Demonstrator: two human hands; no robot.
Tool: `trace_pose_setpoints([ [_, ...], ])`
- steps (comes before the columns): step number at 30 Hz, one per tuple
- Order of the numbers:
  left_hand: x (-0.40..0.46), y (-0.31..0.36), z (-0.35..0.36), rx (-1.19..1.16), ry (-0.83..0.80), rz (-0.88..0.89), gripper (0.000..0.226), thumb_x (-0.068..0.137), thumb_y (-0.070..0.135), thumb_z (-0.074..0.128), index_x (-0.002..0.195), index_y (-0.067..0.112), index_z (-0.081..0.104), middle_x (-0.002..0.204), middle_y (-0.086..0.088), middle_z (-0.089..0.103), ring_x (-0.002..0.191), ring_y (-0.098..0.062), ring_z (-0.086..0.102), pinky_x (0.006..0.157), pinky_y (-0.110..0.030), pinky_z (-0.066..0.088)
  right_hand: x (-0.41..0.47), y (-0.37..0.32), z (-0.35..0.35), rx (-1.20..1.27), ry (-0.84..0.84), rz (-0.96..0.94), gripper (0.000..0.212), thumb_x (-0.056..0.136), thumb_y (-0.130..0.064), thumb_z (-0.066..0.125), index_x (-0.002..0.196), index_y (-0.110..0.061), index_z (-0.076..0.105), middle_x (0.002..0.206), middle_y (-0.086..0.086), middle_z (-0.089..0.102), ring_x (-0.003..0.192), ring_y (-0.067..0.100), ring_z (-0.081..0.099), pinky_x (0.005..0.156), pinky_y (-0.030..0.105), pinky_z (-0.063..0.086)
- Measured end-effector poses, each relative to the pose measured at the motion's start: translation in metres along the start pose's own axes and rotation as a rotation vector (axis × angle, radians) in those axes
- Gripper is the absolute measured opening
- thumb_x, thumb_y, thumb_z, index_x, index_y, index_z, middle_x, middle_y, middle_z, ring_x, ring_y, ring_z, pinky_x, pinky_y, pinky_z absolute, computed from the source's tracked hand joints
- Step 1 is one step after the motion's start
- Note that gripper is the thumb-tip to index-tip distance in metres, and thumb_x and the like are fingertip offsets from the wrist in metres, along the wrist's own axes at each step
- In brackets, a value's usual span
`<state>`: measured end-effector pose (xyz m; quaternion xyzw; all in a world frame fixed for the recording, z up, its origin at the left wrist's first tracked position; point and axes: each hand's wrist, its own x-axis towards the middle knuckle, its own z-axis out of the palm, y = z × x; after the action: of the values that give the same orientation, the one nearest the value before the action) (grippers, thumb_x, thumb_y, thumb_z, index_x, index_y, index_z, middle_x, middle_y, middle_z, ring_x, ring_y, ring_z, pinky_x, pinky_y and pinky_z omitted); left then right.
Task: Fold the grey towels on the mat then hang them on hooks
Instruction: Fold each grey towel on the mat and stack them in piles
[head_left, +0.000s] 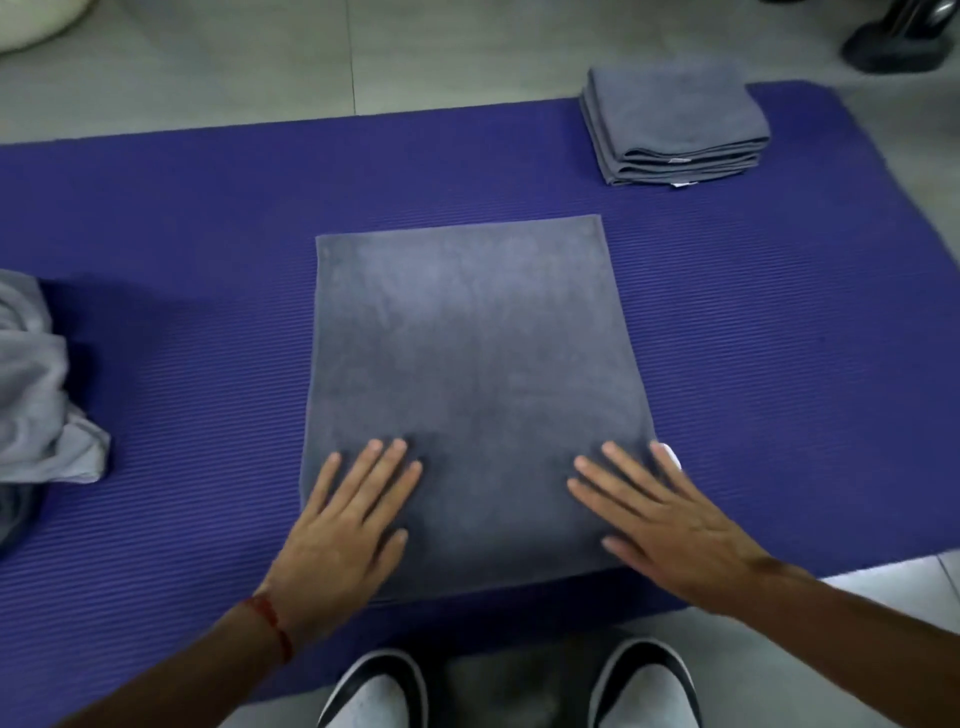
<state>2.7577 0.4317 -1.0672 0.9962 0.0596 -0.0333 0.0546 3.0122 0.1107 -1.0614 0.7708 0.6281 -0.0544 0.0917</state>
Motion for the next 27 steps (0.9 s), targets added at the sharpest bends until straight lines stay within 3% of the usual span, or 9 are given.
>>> trace_pose_setpoints([
  [3, -0.006, 0.010, 0.016, -0.026, -0.148, 0.103, 0.079, 0.096, 0.058, 0.044, 0.161, 0.023, 0.016, 0.169, -0.004, 0.011, 0.156, -0.025, 0.008, 0.117, -0.061, 0.025, -0.023, -0.012, 0.013, 0.022, -0.014, 0.006, 0.069, 0.101, -0.048, 0.040, 0.162, -0.023, 0.019, 0.170, -0.003, 0.015, 0.156, 0.023, 0.017, 0.121, 0.051, 0.019],
  [7, -0.011, -0.014, 0.007, 0.062, -0.192, 0.281, 0.089, 0.086, 0.076, 0.044, 0.160, 0.034, 0.017, 0.169, -0.006, 0.009, 0.155, -0.030, 0.009, 0.118, -0.058, 0.015, -0.057, 0.016, 0.019, -0.088, -0.030, -0.039, 0.066, 0.100, -0.037, 0.038, 0.161, -0.018, 0.025, 0.167, 0.002, 0.025, 0.152, 0.025, 0.028, 0.118, 0.051, 0.023],
  [9, -0.020, -0.026, 0.005, 0.094, -0.174, 0.356, 0.080, 0.090, 0.069, 0.047, 0.159, 0.037, 0.022, 0.168, -0.005, 0.015, 0.154, -0.030, 0.017, 0.117, -0.056, 0.018, -0.061, 0.025, 0.018, -0.108, 0.002, -0.100, 0.065, 0.095, -0.021, 0.040, 0.159, -0.017, 0.030, 0.163, 0.006, 0.035, 0.150, 0.028, 0.033, 0.121, 0.046, 0.016],
  [12, -0.041, -0.037, 0.009, 0.151, -0.133, 0.389, 0.065, 0.095, 0.041, 0.046, 0.157, 0.026, 0.032, 0.164, -0.008, 0.029, 0.147, -0.031, 0.036, 0.114, -0.060, 0.030, -0.051, 0.033, 0.006, -0.094, 0.047, -0.149, 0.063, 0.078, -0.010, 0.067, 0.140, -0.015, 0.056, 0.142, 0.007, 0.060, 0.132, 0.026, 0.055, 0.119, 0.040, 0.011],
  [15, -0.065, -0.042, 0.014, 0.225, -0.070, 0.480, 0.056, 0.092, 0.015, 0.036, 0.147, 0.017, 0.049, 0.150, -0.012, 0.050, 0.134, -0.030, 0.053, 0.105, -0.060, 0.044, -0.039, 0.034, -0.001, -0.071, 0.088, -0.157, 0.046, 0.085, -0.023, 0.052, 0.130, -0.017, 0.060, 0.127, 0.003, 0.068, 0.120, 0.024, 0.064, 0.120, 0.043, 0.016],
  [19, -0.070, -0.053, 0.006, -0.084, 0.051, 0.211, 0.032, 0.105, 0.026, 0.032, 0.123, 0.022, 0.059, 0.125, 0.001, 0.063, 0.112, -0.023, 0.064, 0.110, -0.027, 0.032, -0.028, 0.028, 0.001, 0.065, 0.147, 0.098, 0.045, 0.082, -0.034, 0.049, 0.118, -0.021, 0.072, 0.116, -0.004, 0.068, 0.116, 0.022, 0.058, 0.114, 0.052, 0.030],
  [23, -0.055, -0.050, -0.023, -0.541, 0.069, -0.186, 0.023, 0.096, 0.049, 0.056, 0.103, 0.031, 0.068, 0.106, 0.024, 0.066, 0.099, 0.004, 0.064, 0.092, -0.011, 0.043, -0.017, 0.039, -0.006, 0.424, 0.238, 0.223, 0.039, 0.100, -0.049, 0.044, 0.108, -0.023, 0.073, 0.105, -0.010, 0.069, 0.103, 0.020, 0.063, 0.102, 0.033, 0.037],
  [25, -0.040, -0.050, -0.033, -0.747, 0.153, -0.445, 0.004, 0.092, 0.028, 0.071, 0.096, 0.027, 0.071, 0.095, 0.019, 0.073, 0.090, 0.005, 0.068, 0.083, -0.012, 0.049, -0.005, 0.046, -0.020, 0.647, 0.259, 0.363, 0.055, 0.102, -0.060, 0.037, 0.104, -0.018, 0.072, 0.102, -0.007, 0.069, 0.099, 0.017, 0.062, 0.094, 0.022, 0.040],
  [27, -0.019, -0.053, -0.042, -0.953, 0.234, -0.643, 0.009, 0.093, 0.008, 0.069, 0.096, 0.017, 0.069, 0.085, 0.006, 0.075, 0.081, -0.005, 0.070, 0.074, -0.013, 0.052, 0.010, 0.053, -0.035, 0.811, 0.296, 0.571, 0.043, 0.102, -0.052, 0.046, 0.110, -0.017, 0.069, 0.107, -0.007, 0.068, 0.101, 0.013, 0.061, 0.092, 0.021, 0.042],
])
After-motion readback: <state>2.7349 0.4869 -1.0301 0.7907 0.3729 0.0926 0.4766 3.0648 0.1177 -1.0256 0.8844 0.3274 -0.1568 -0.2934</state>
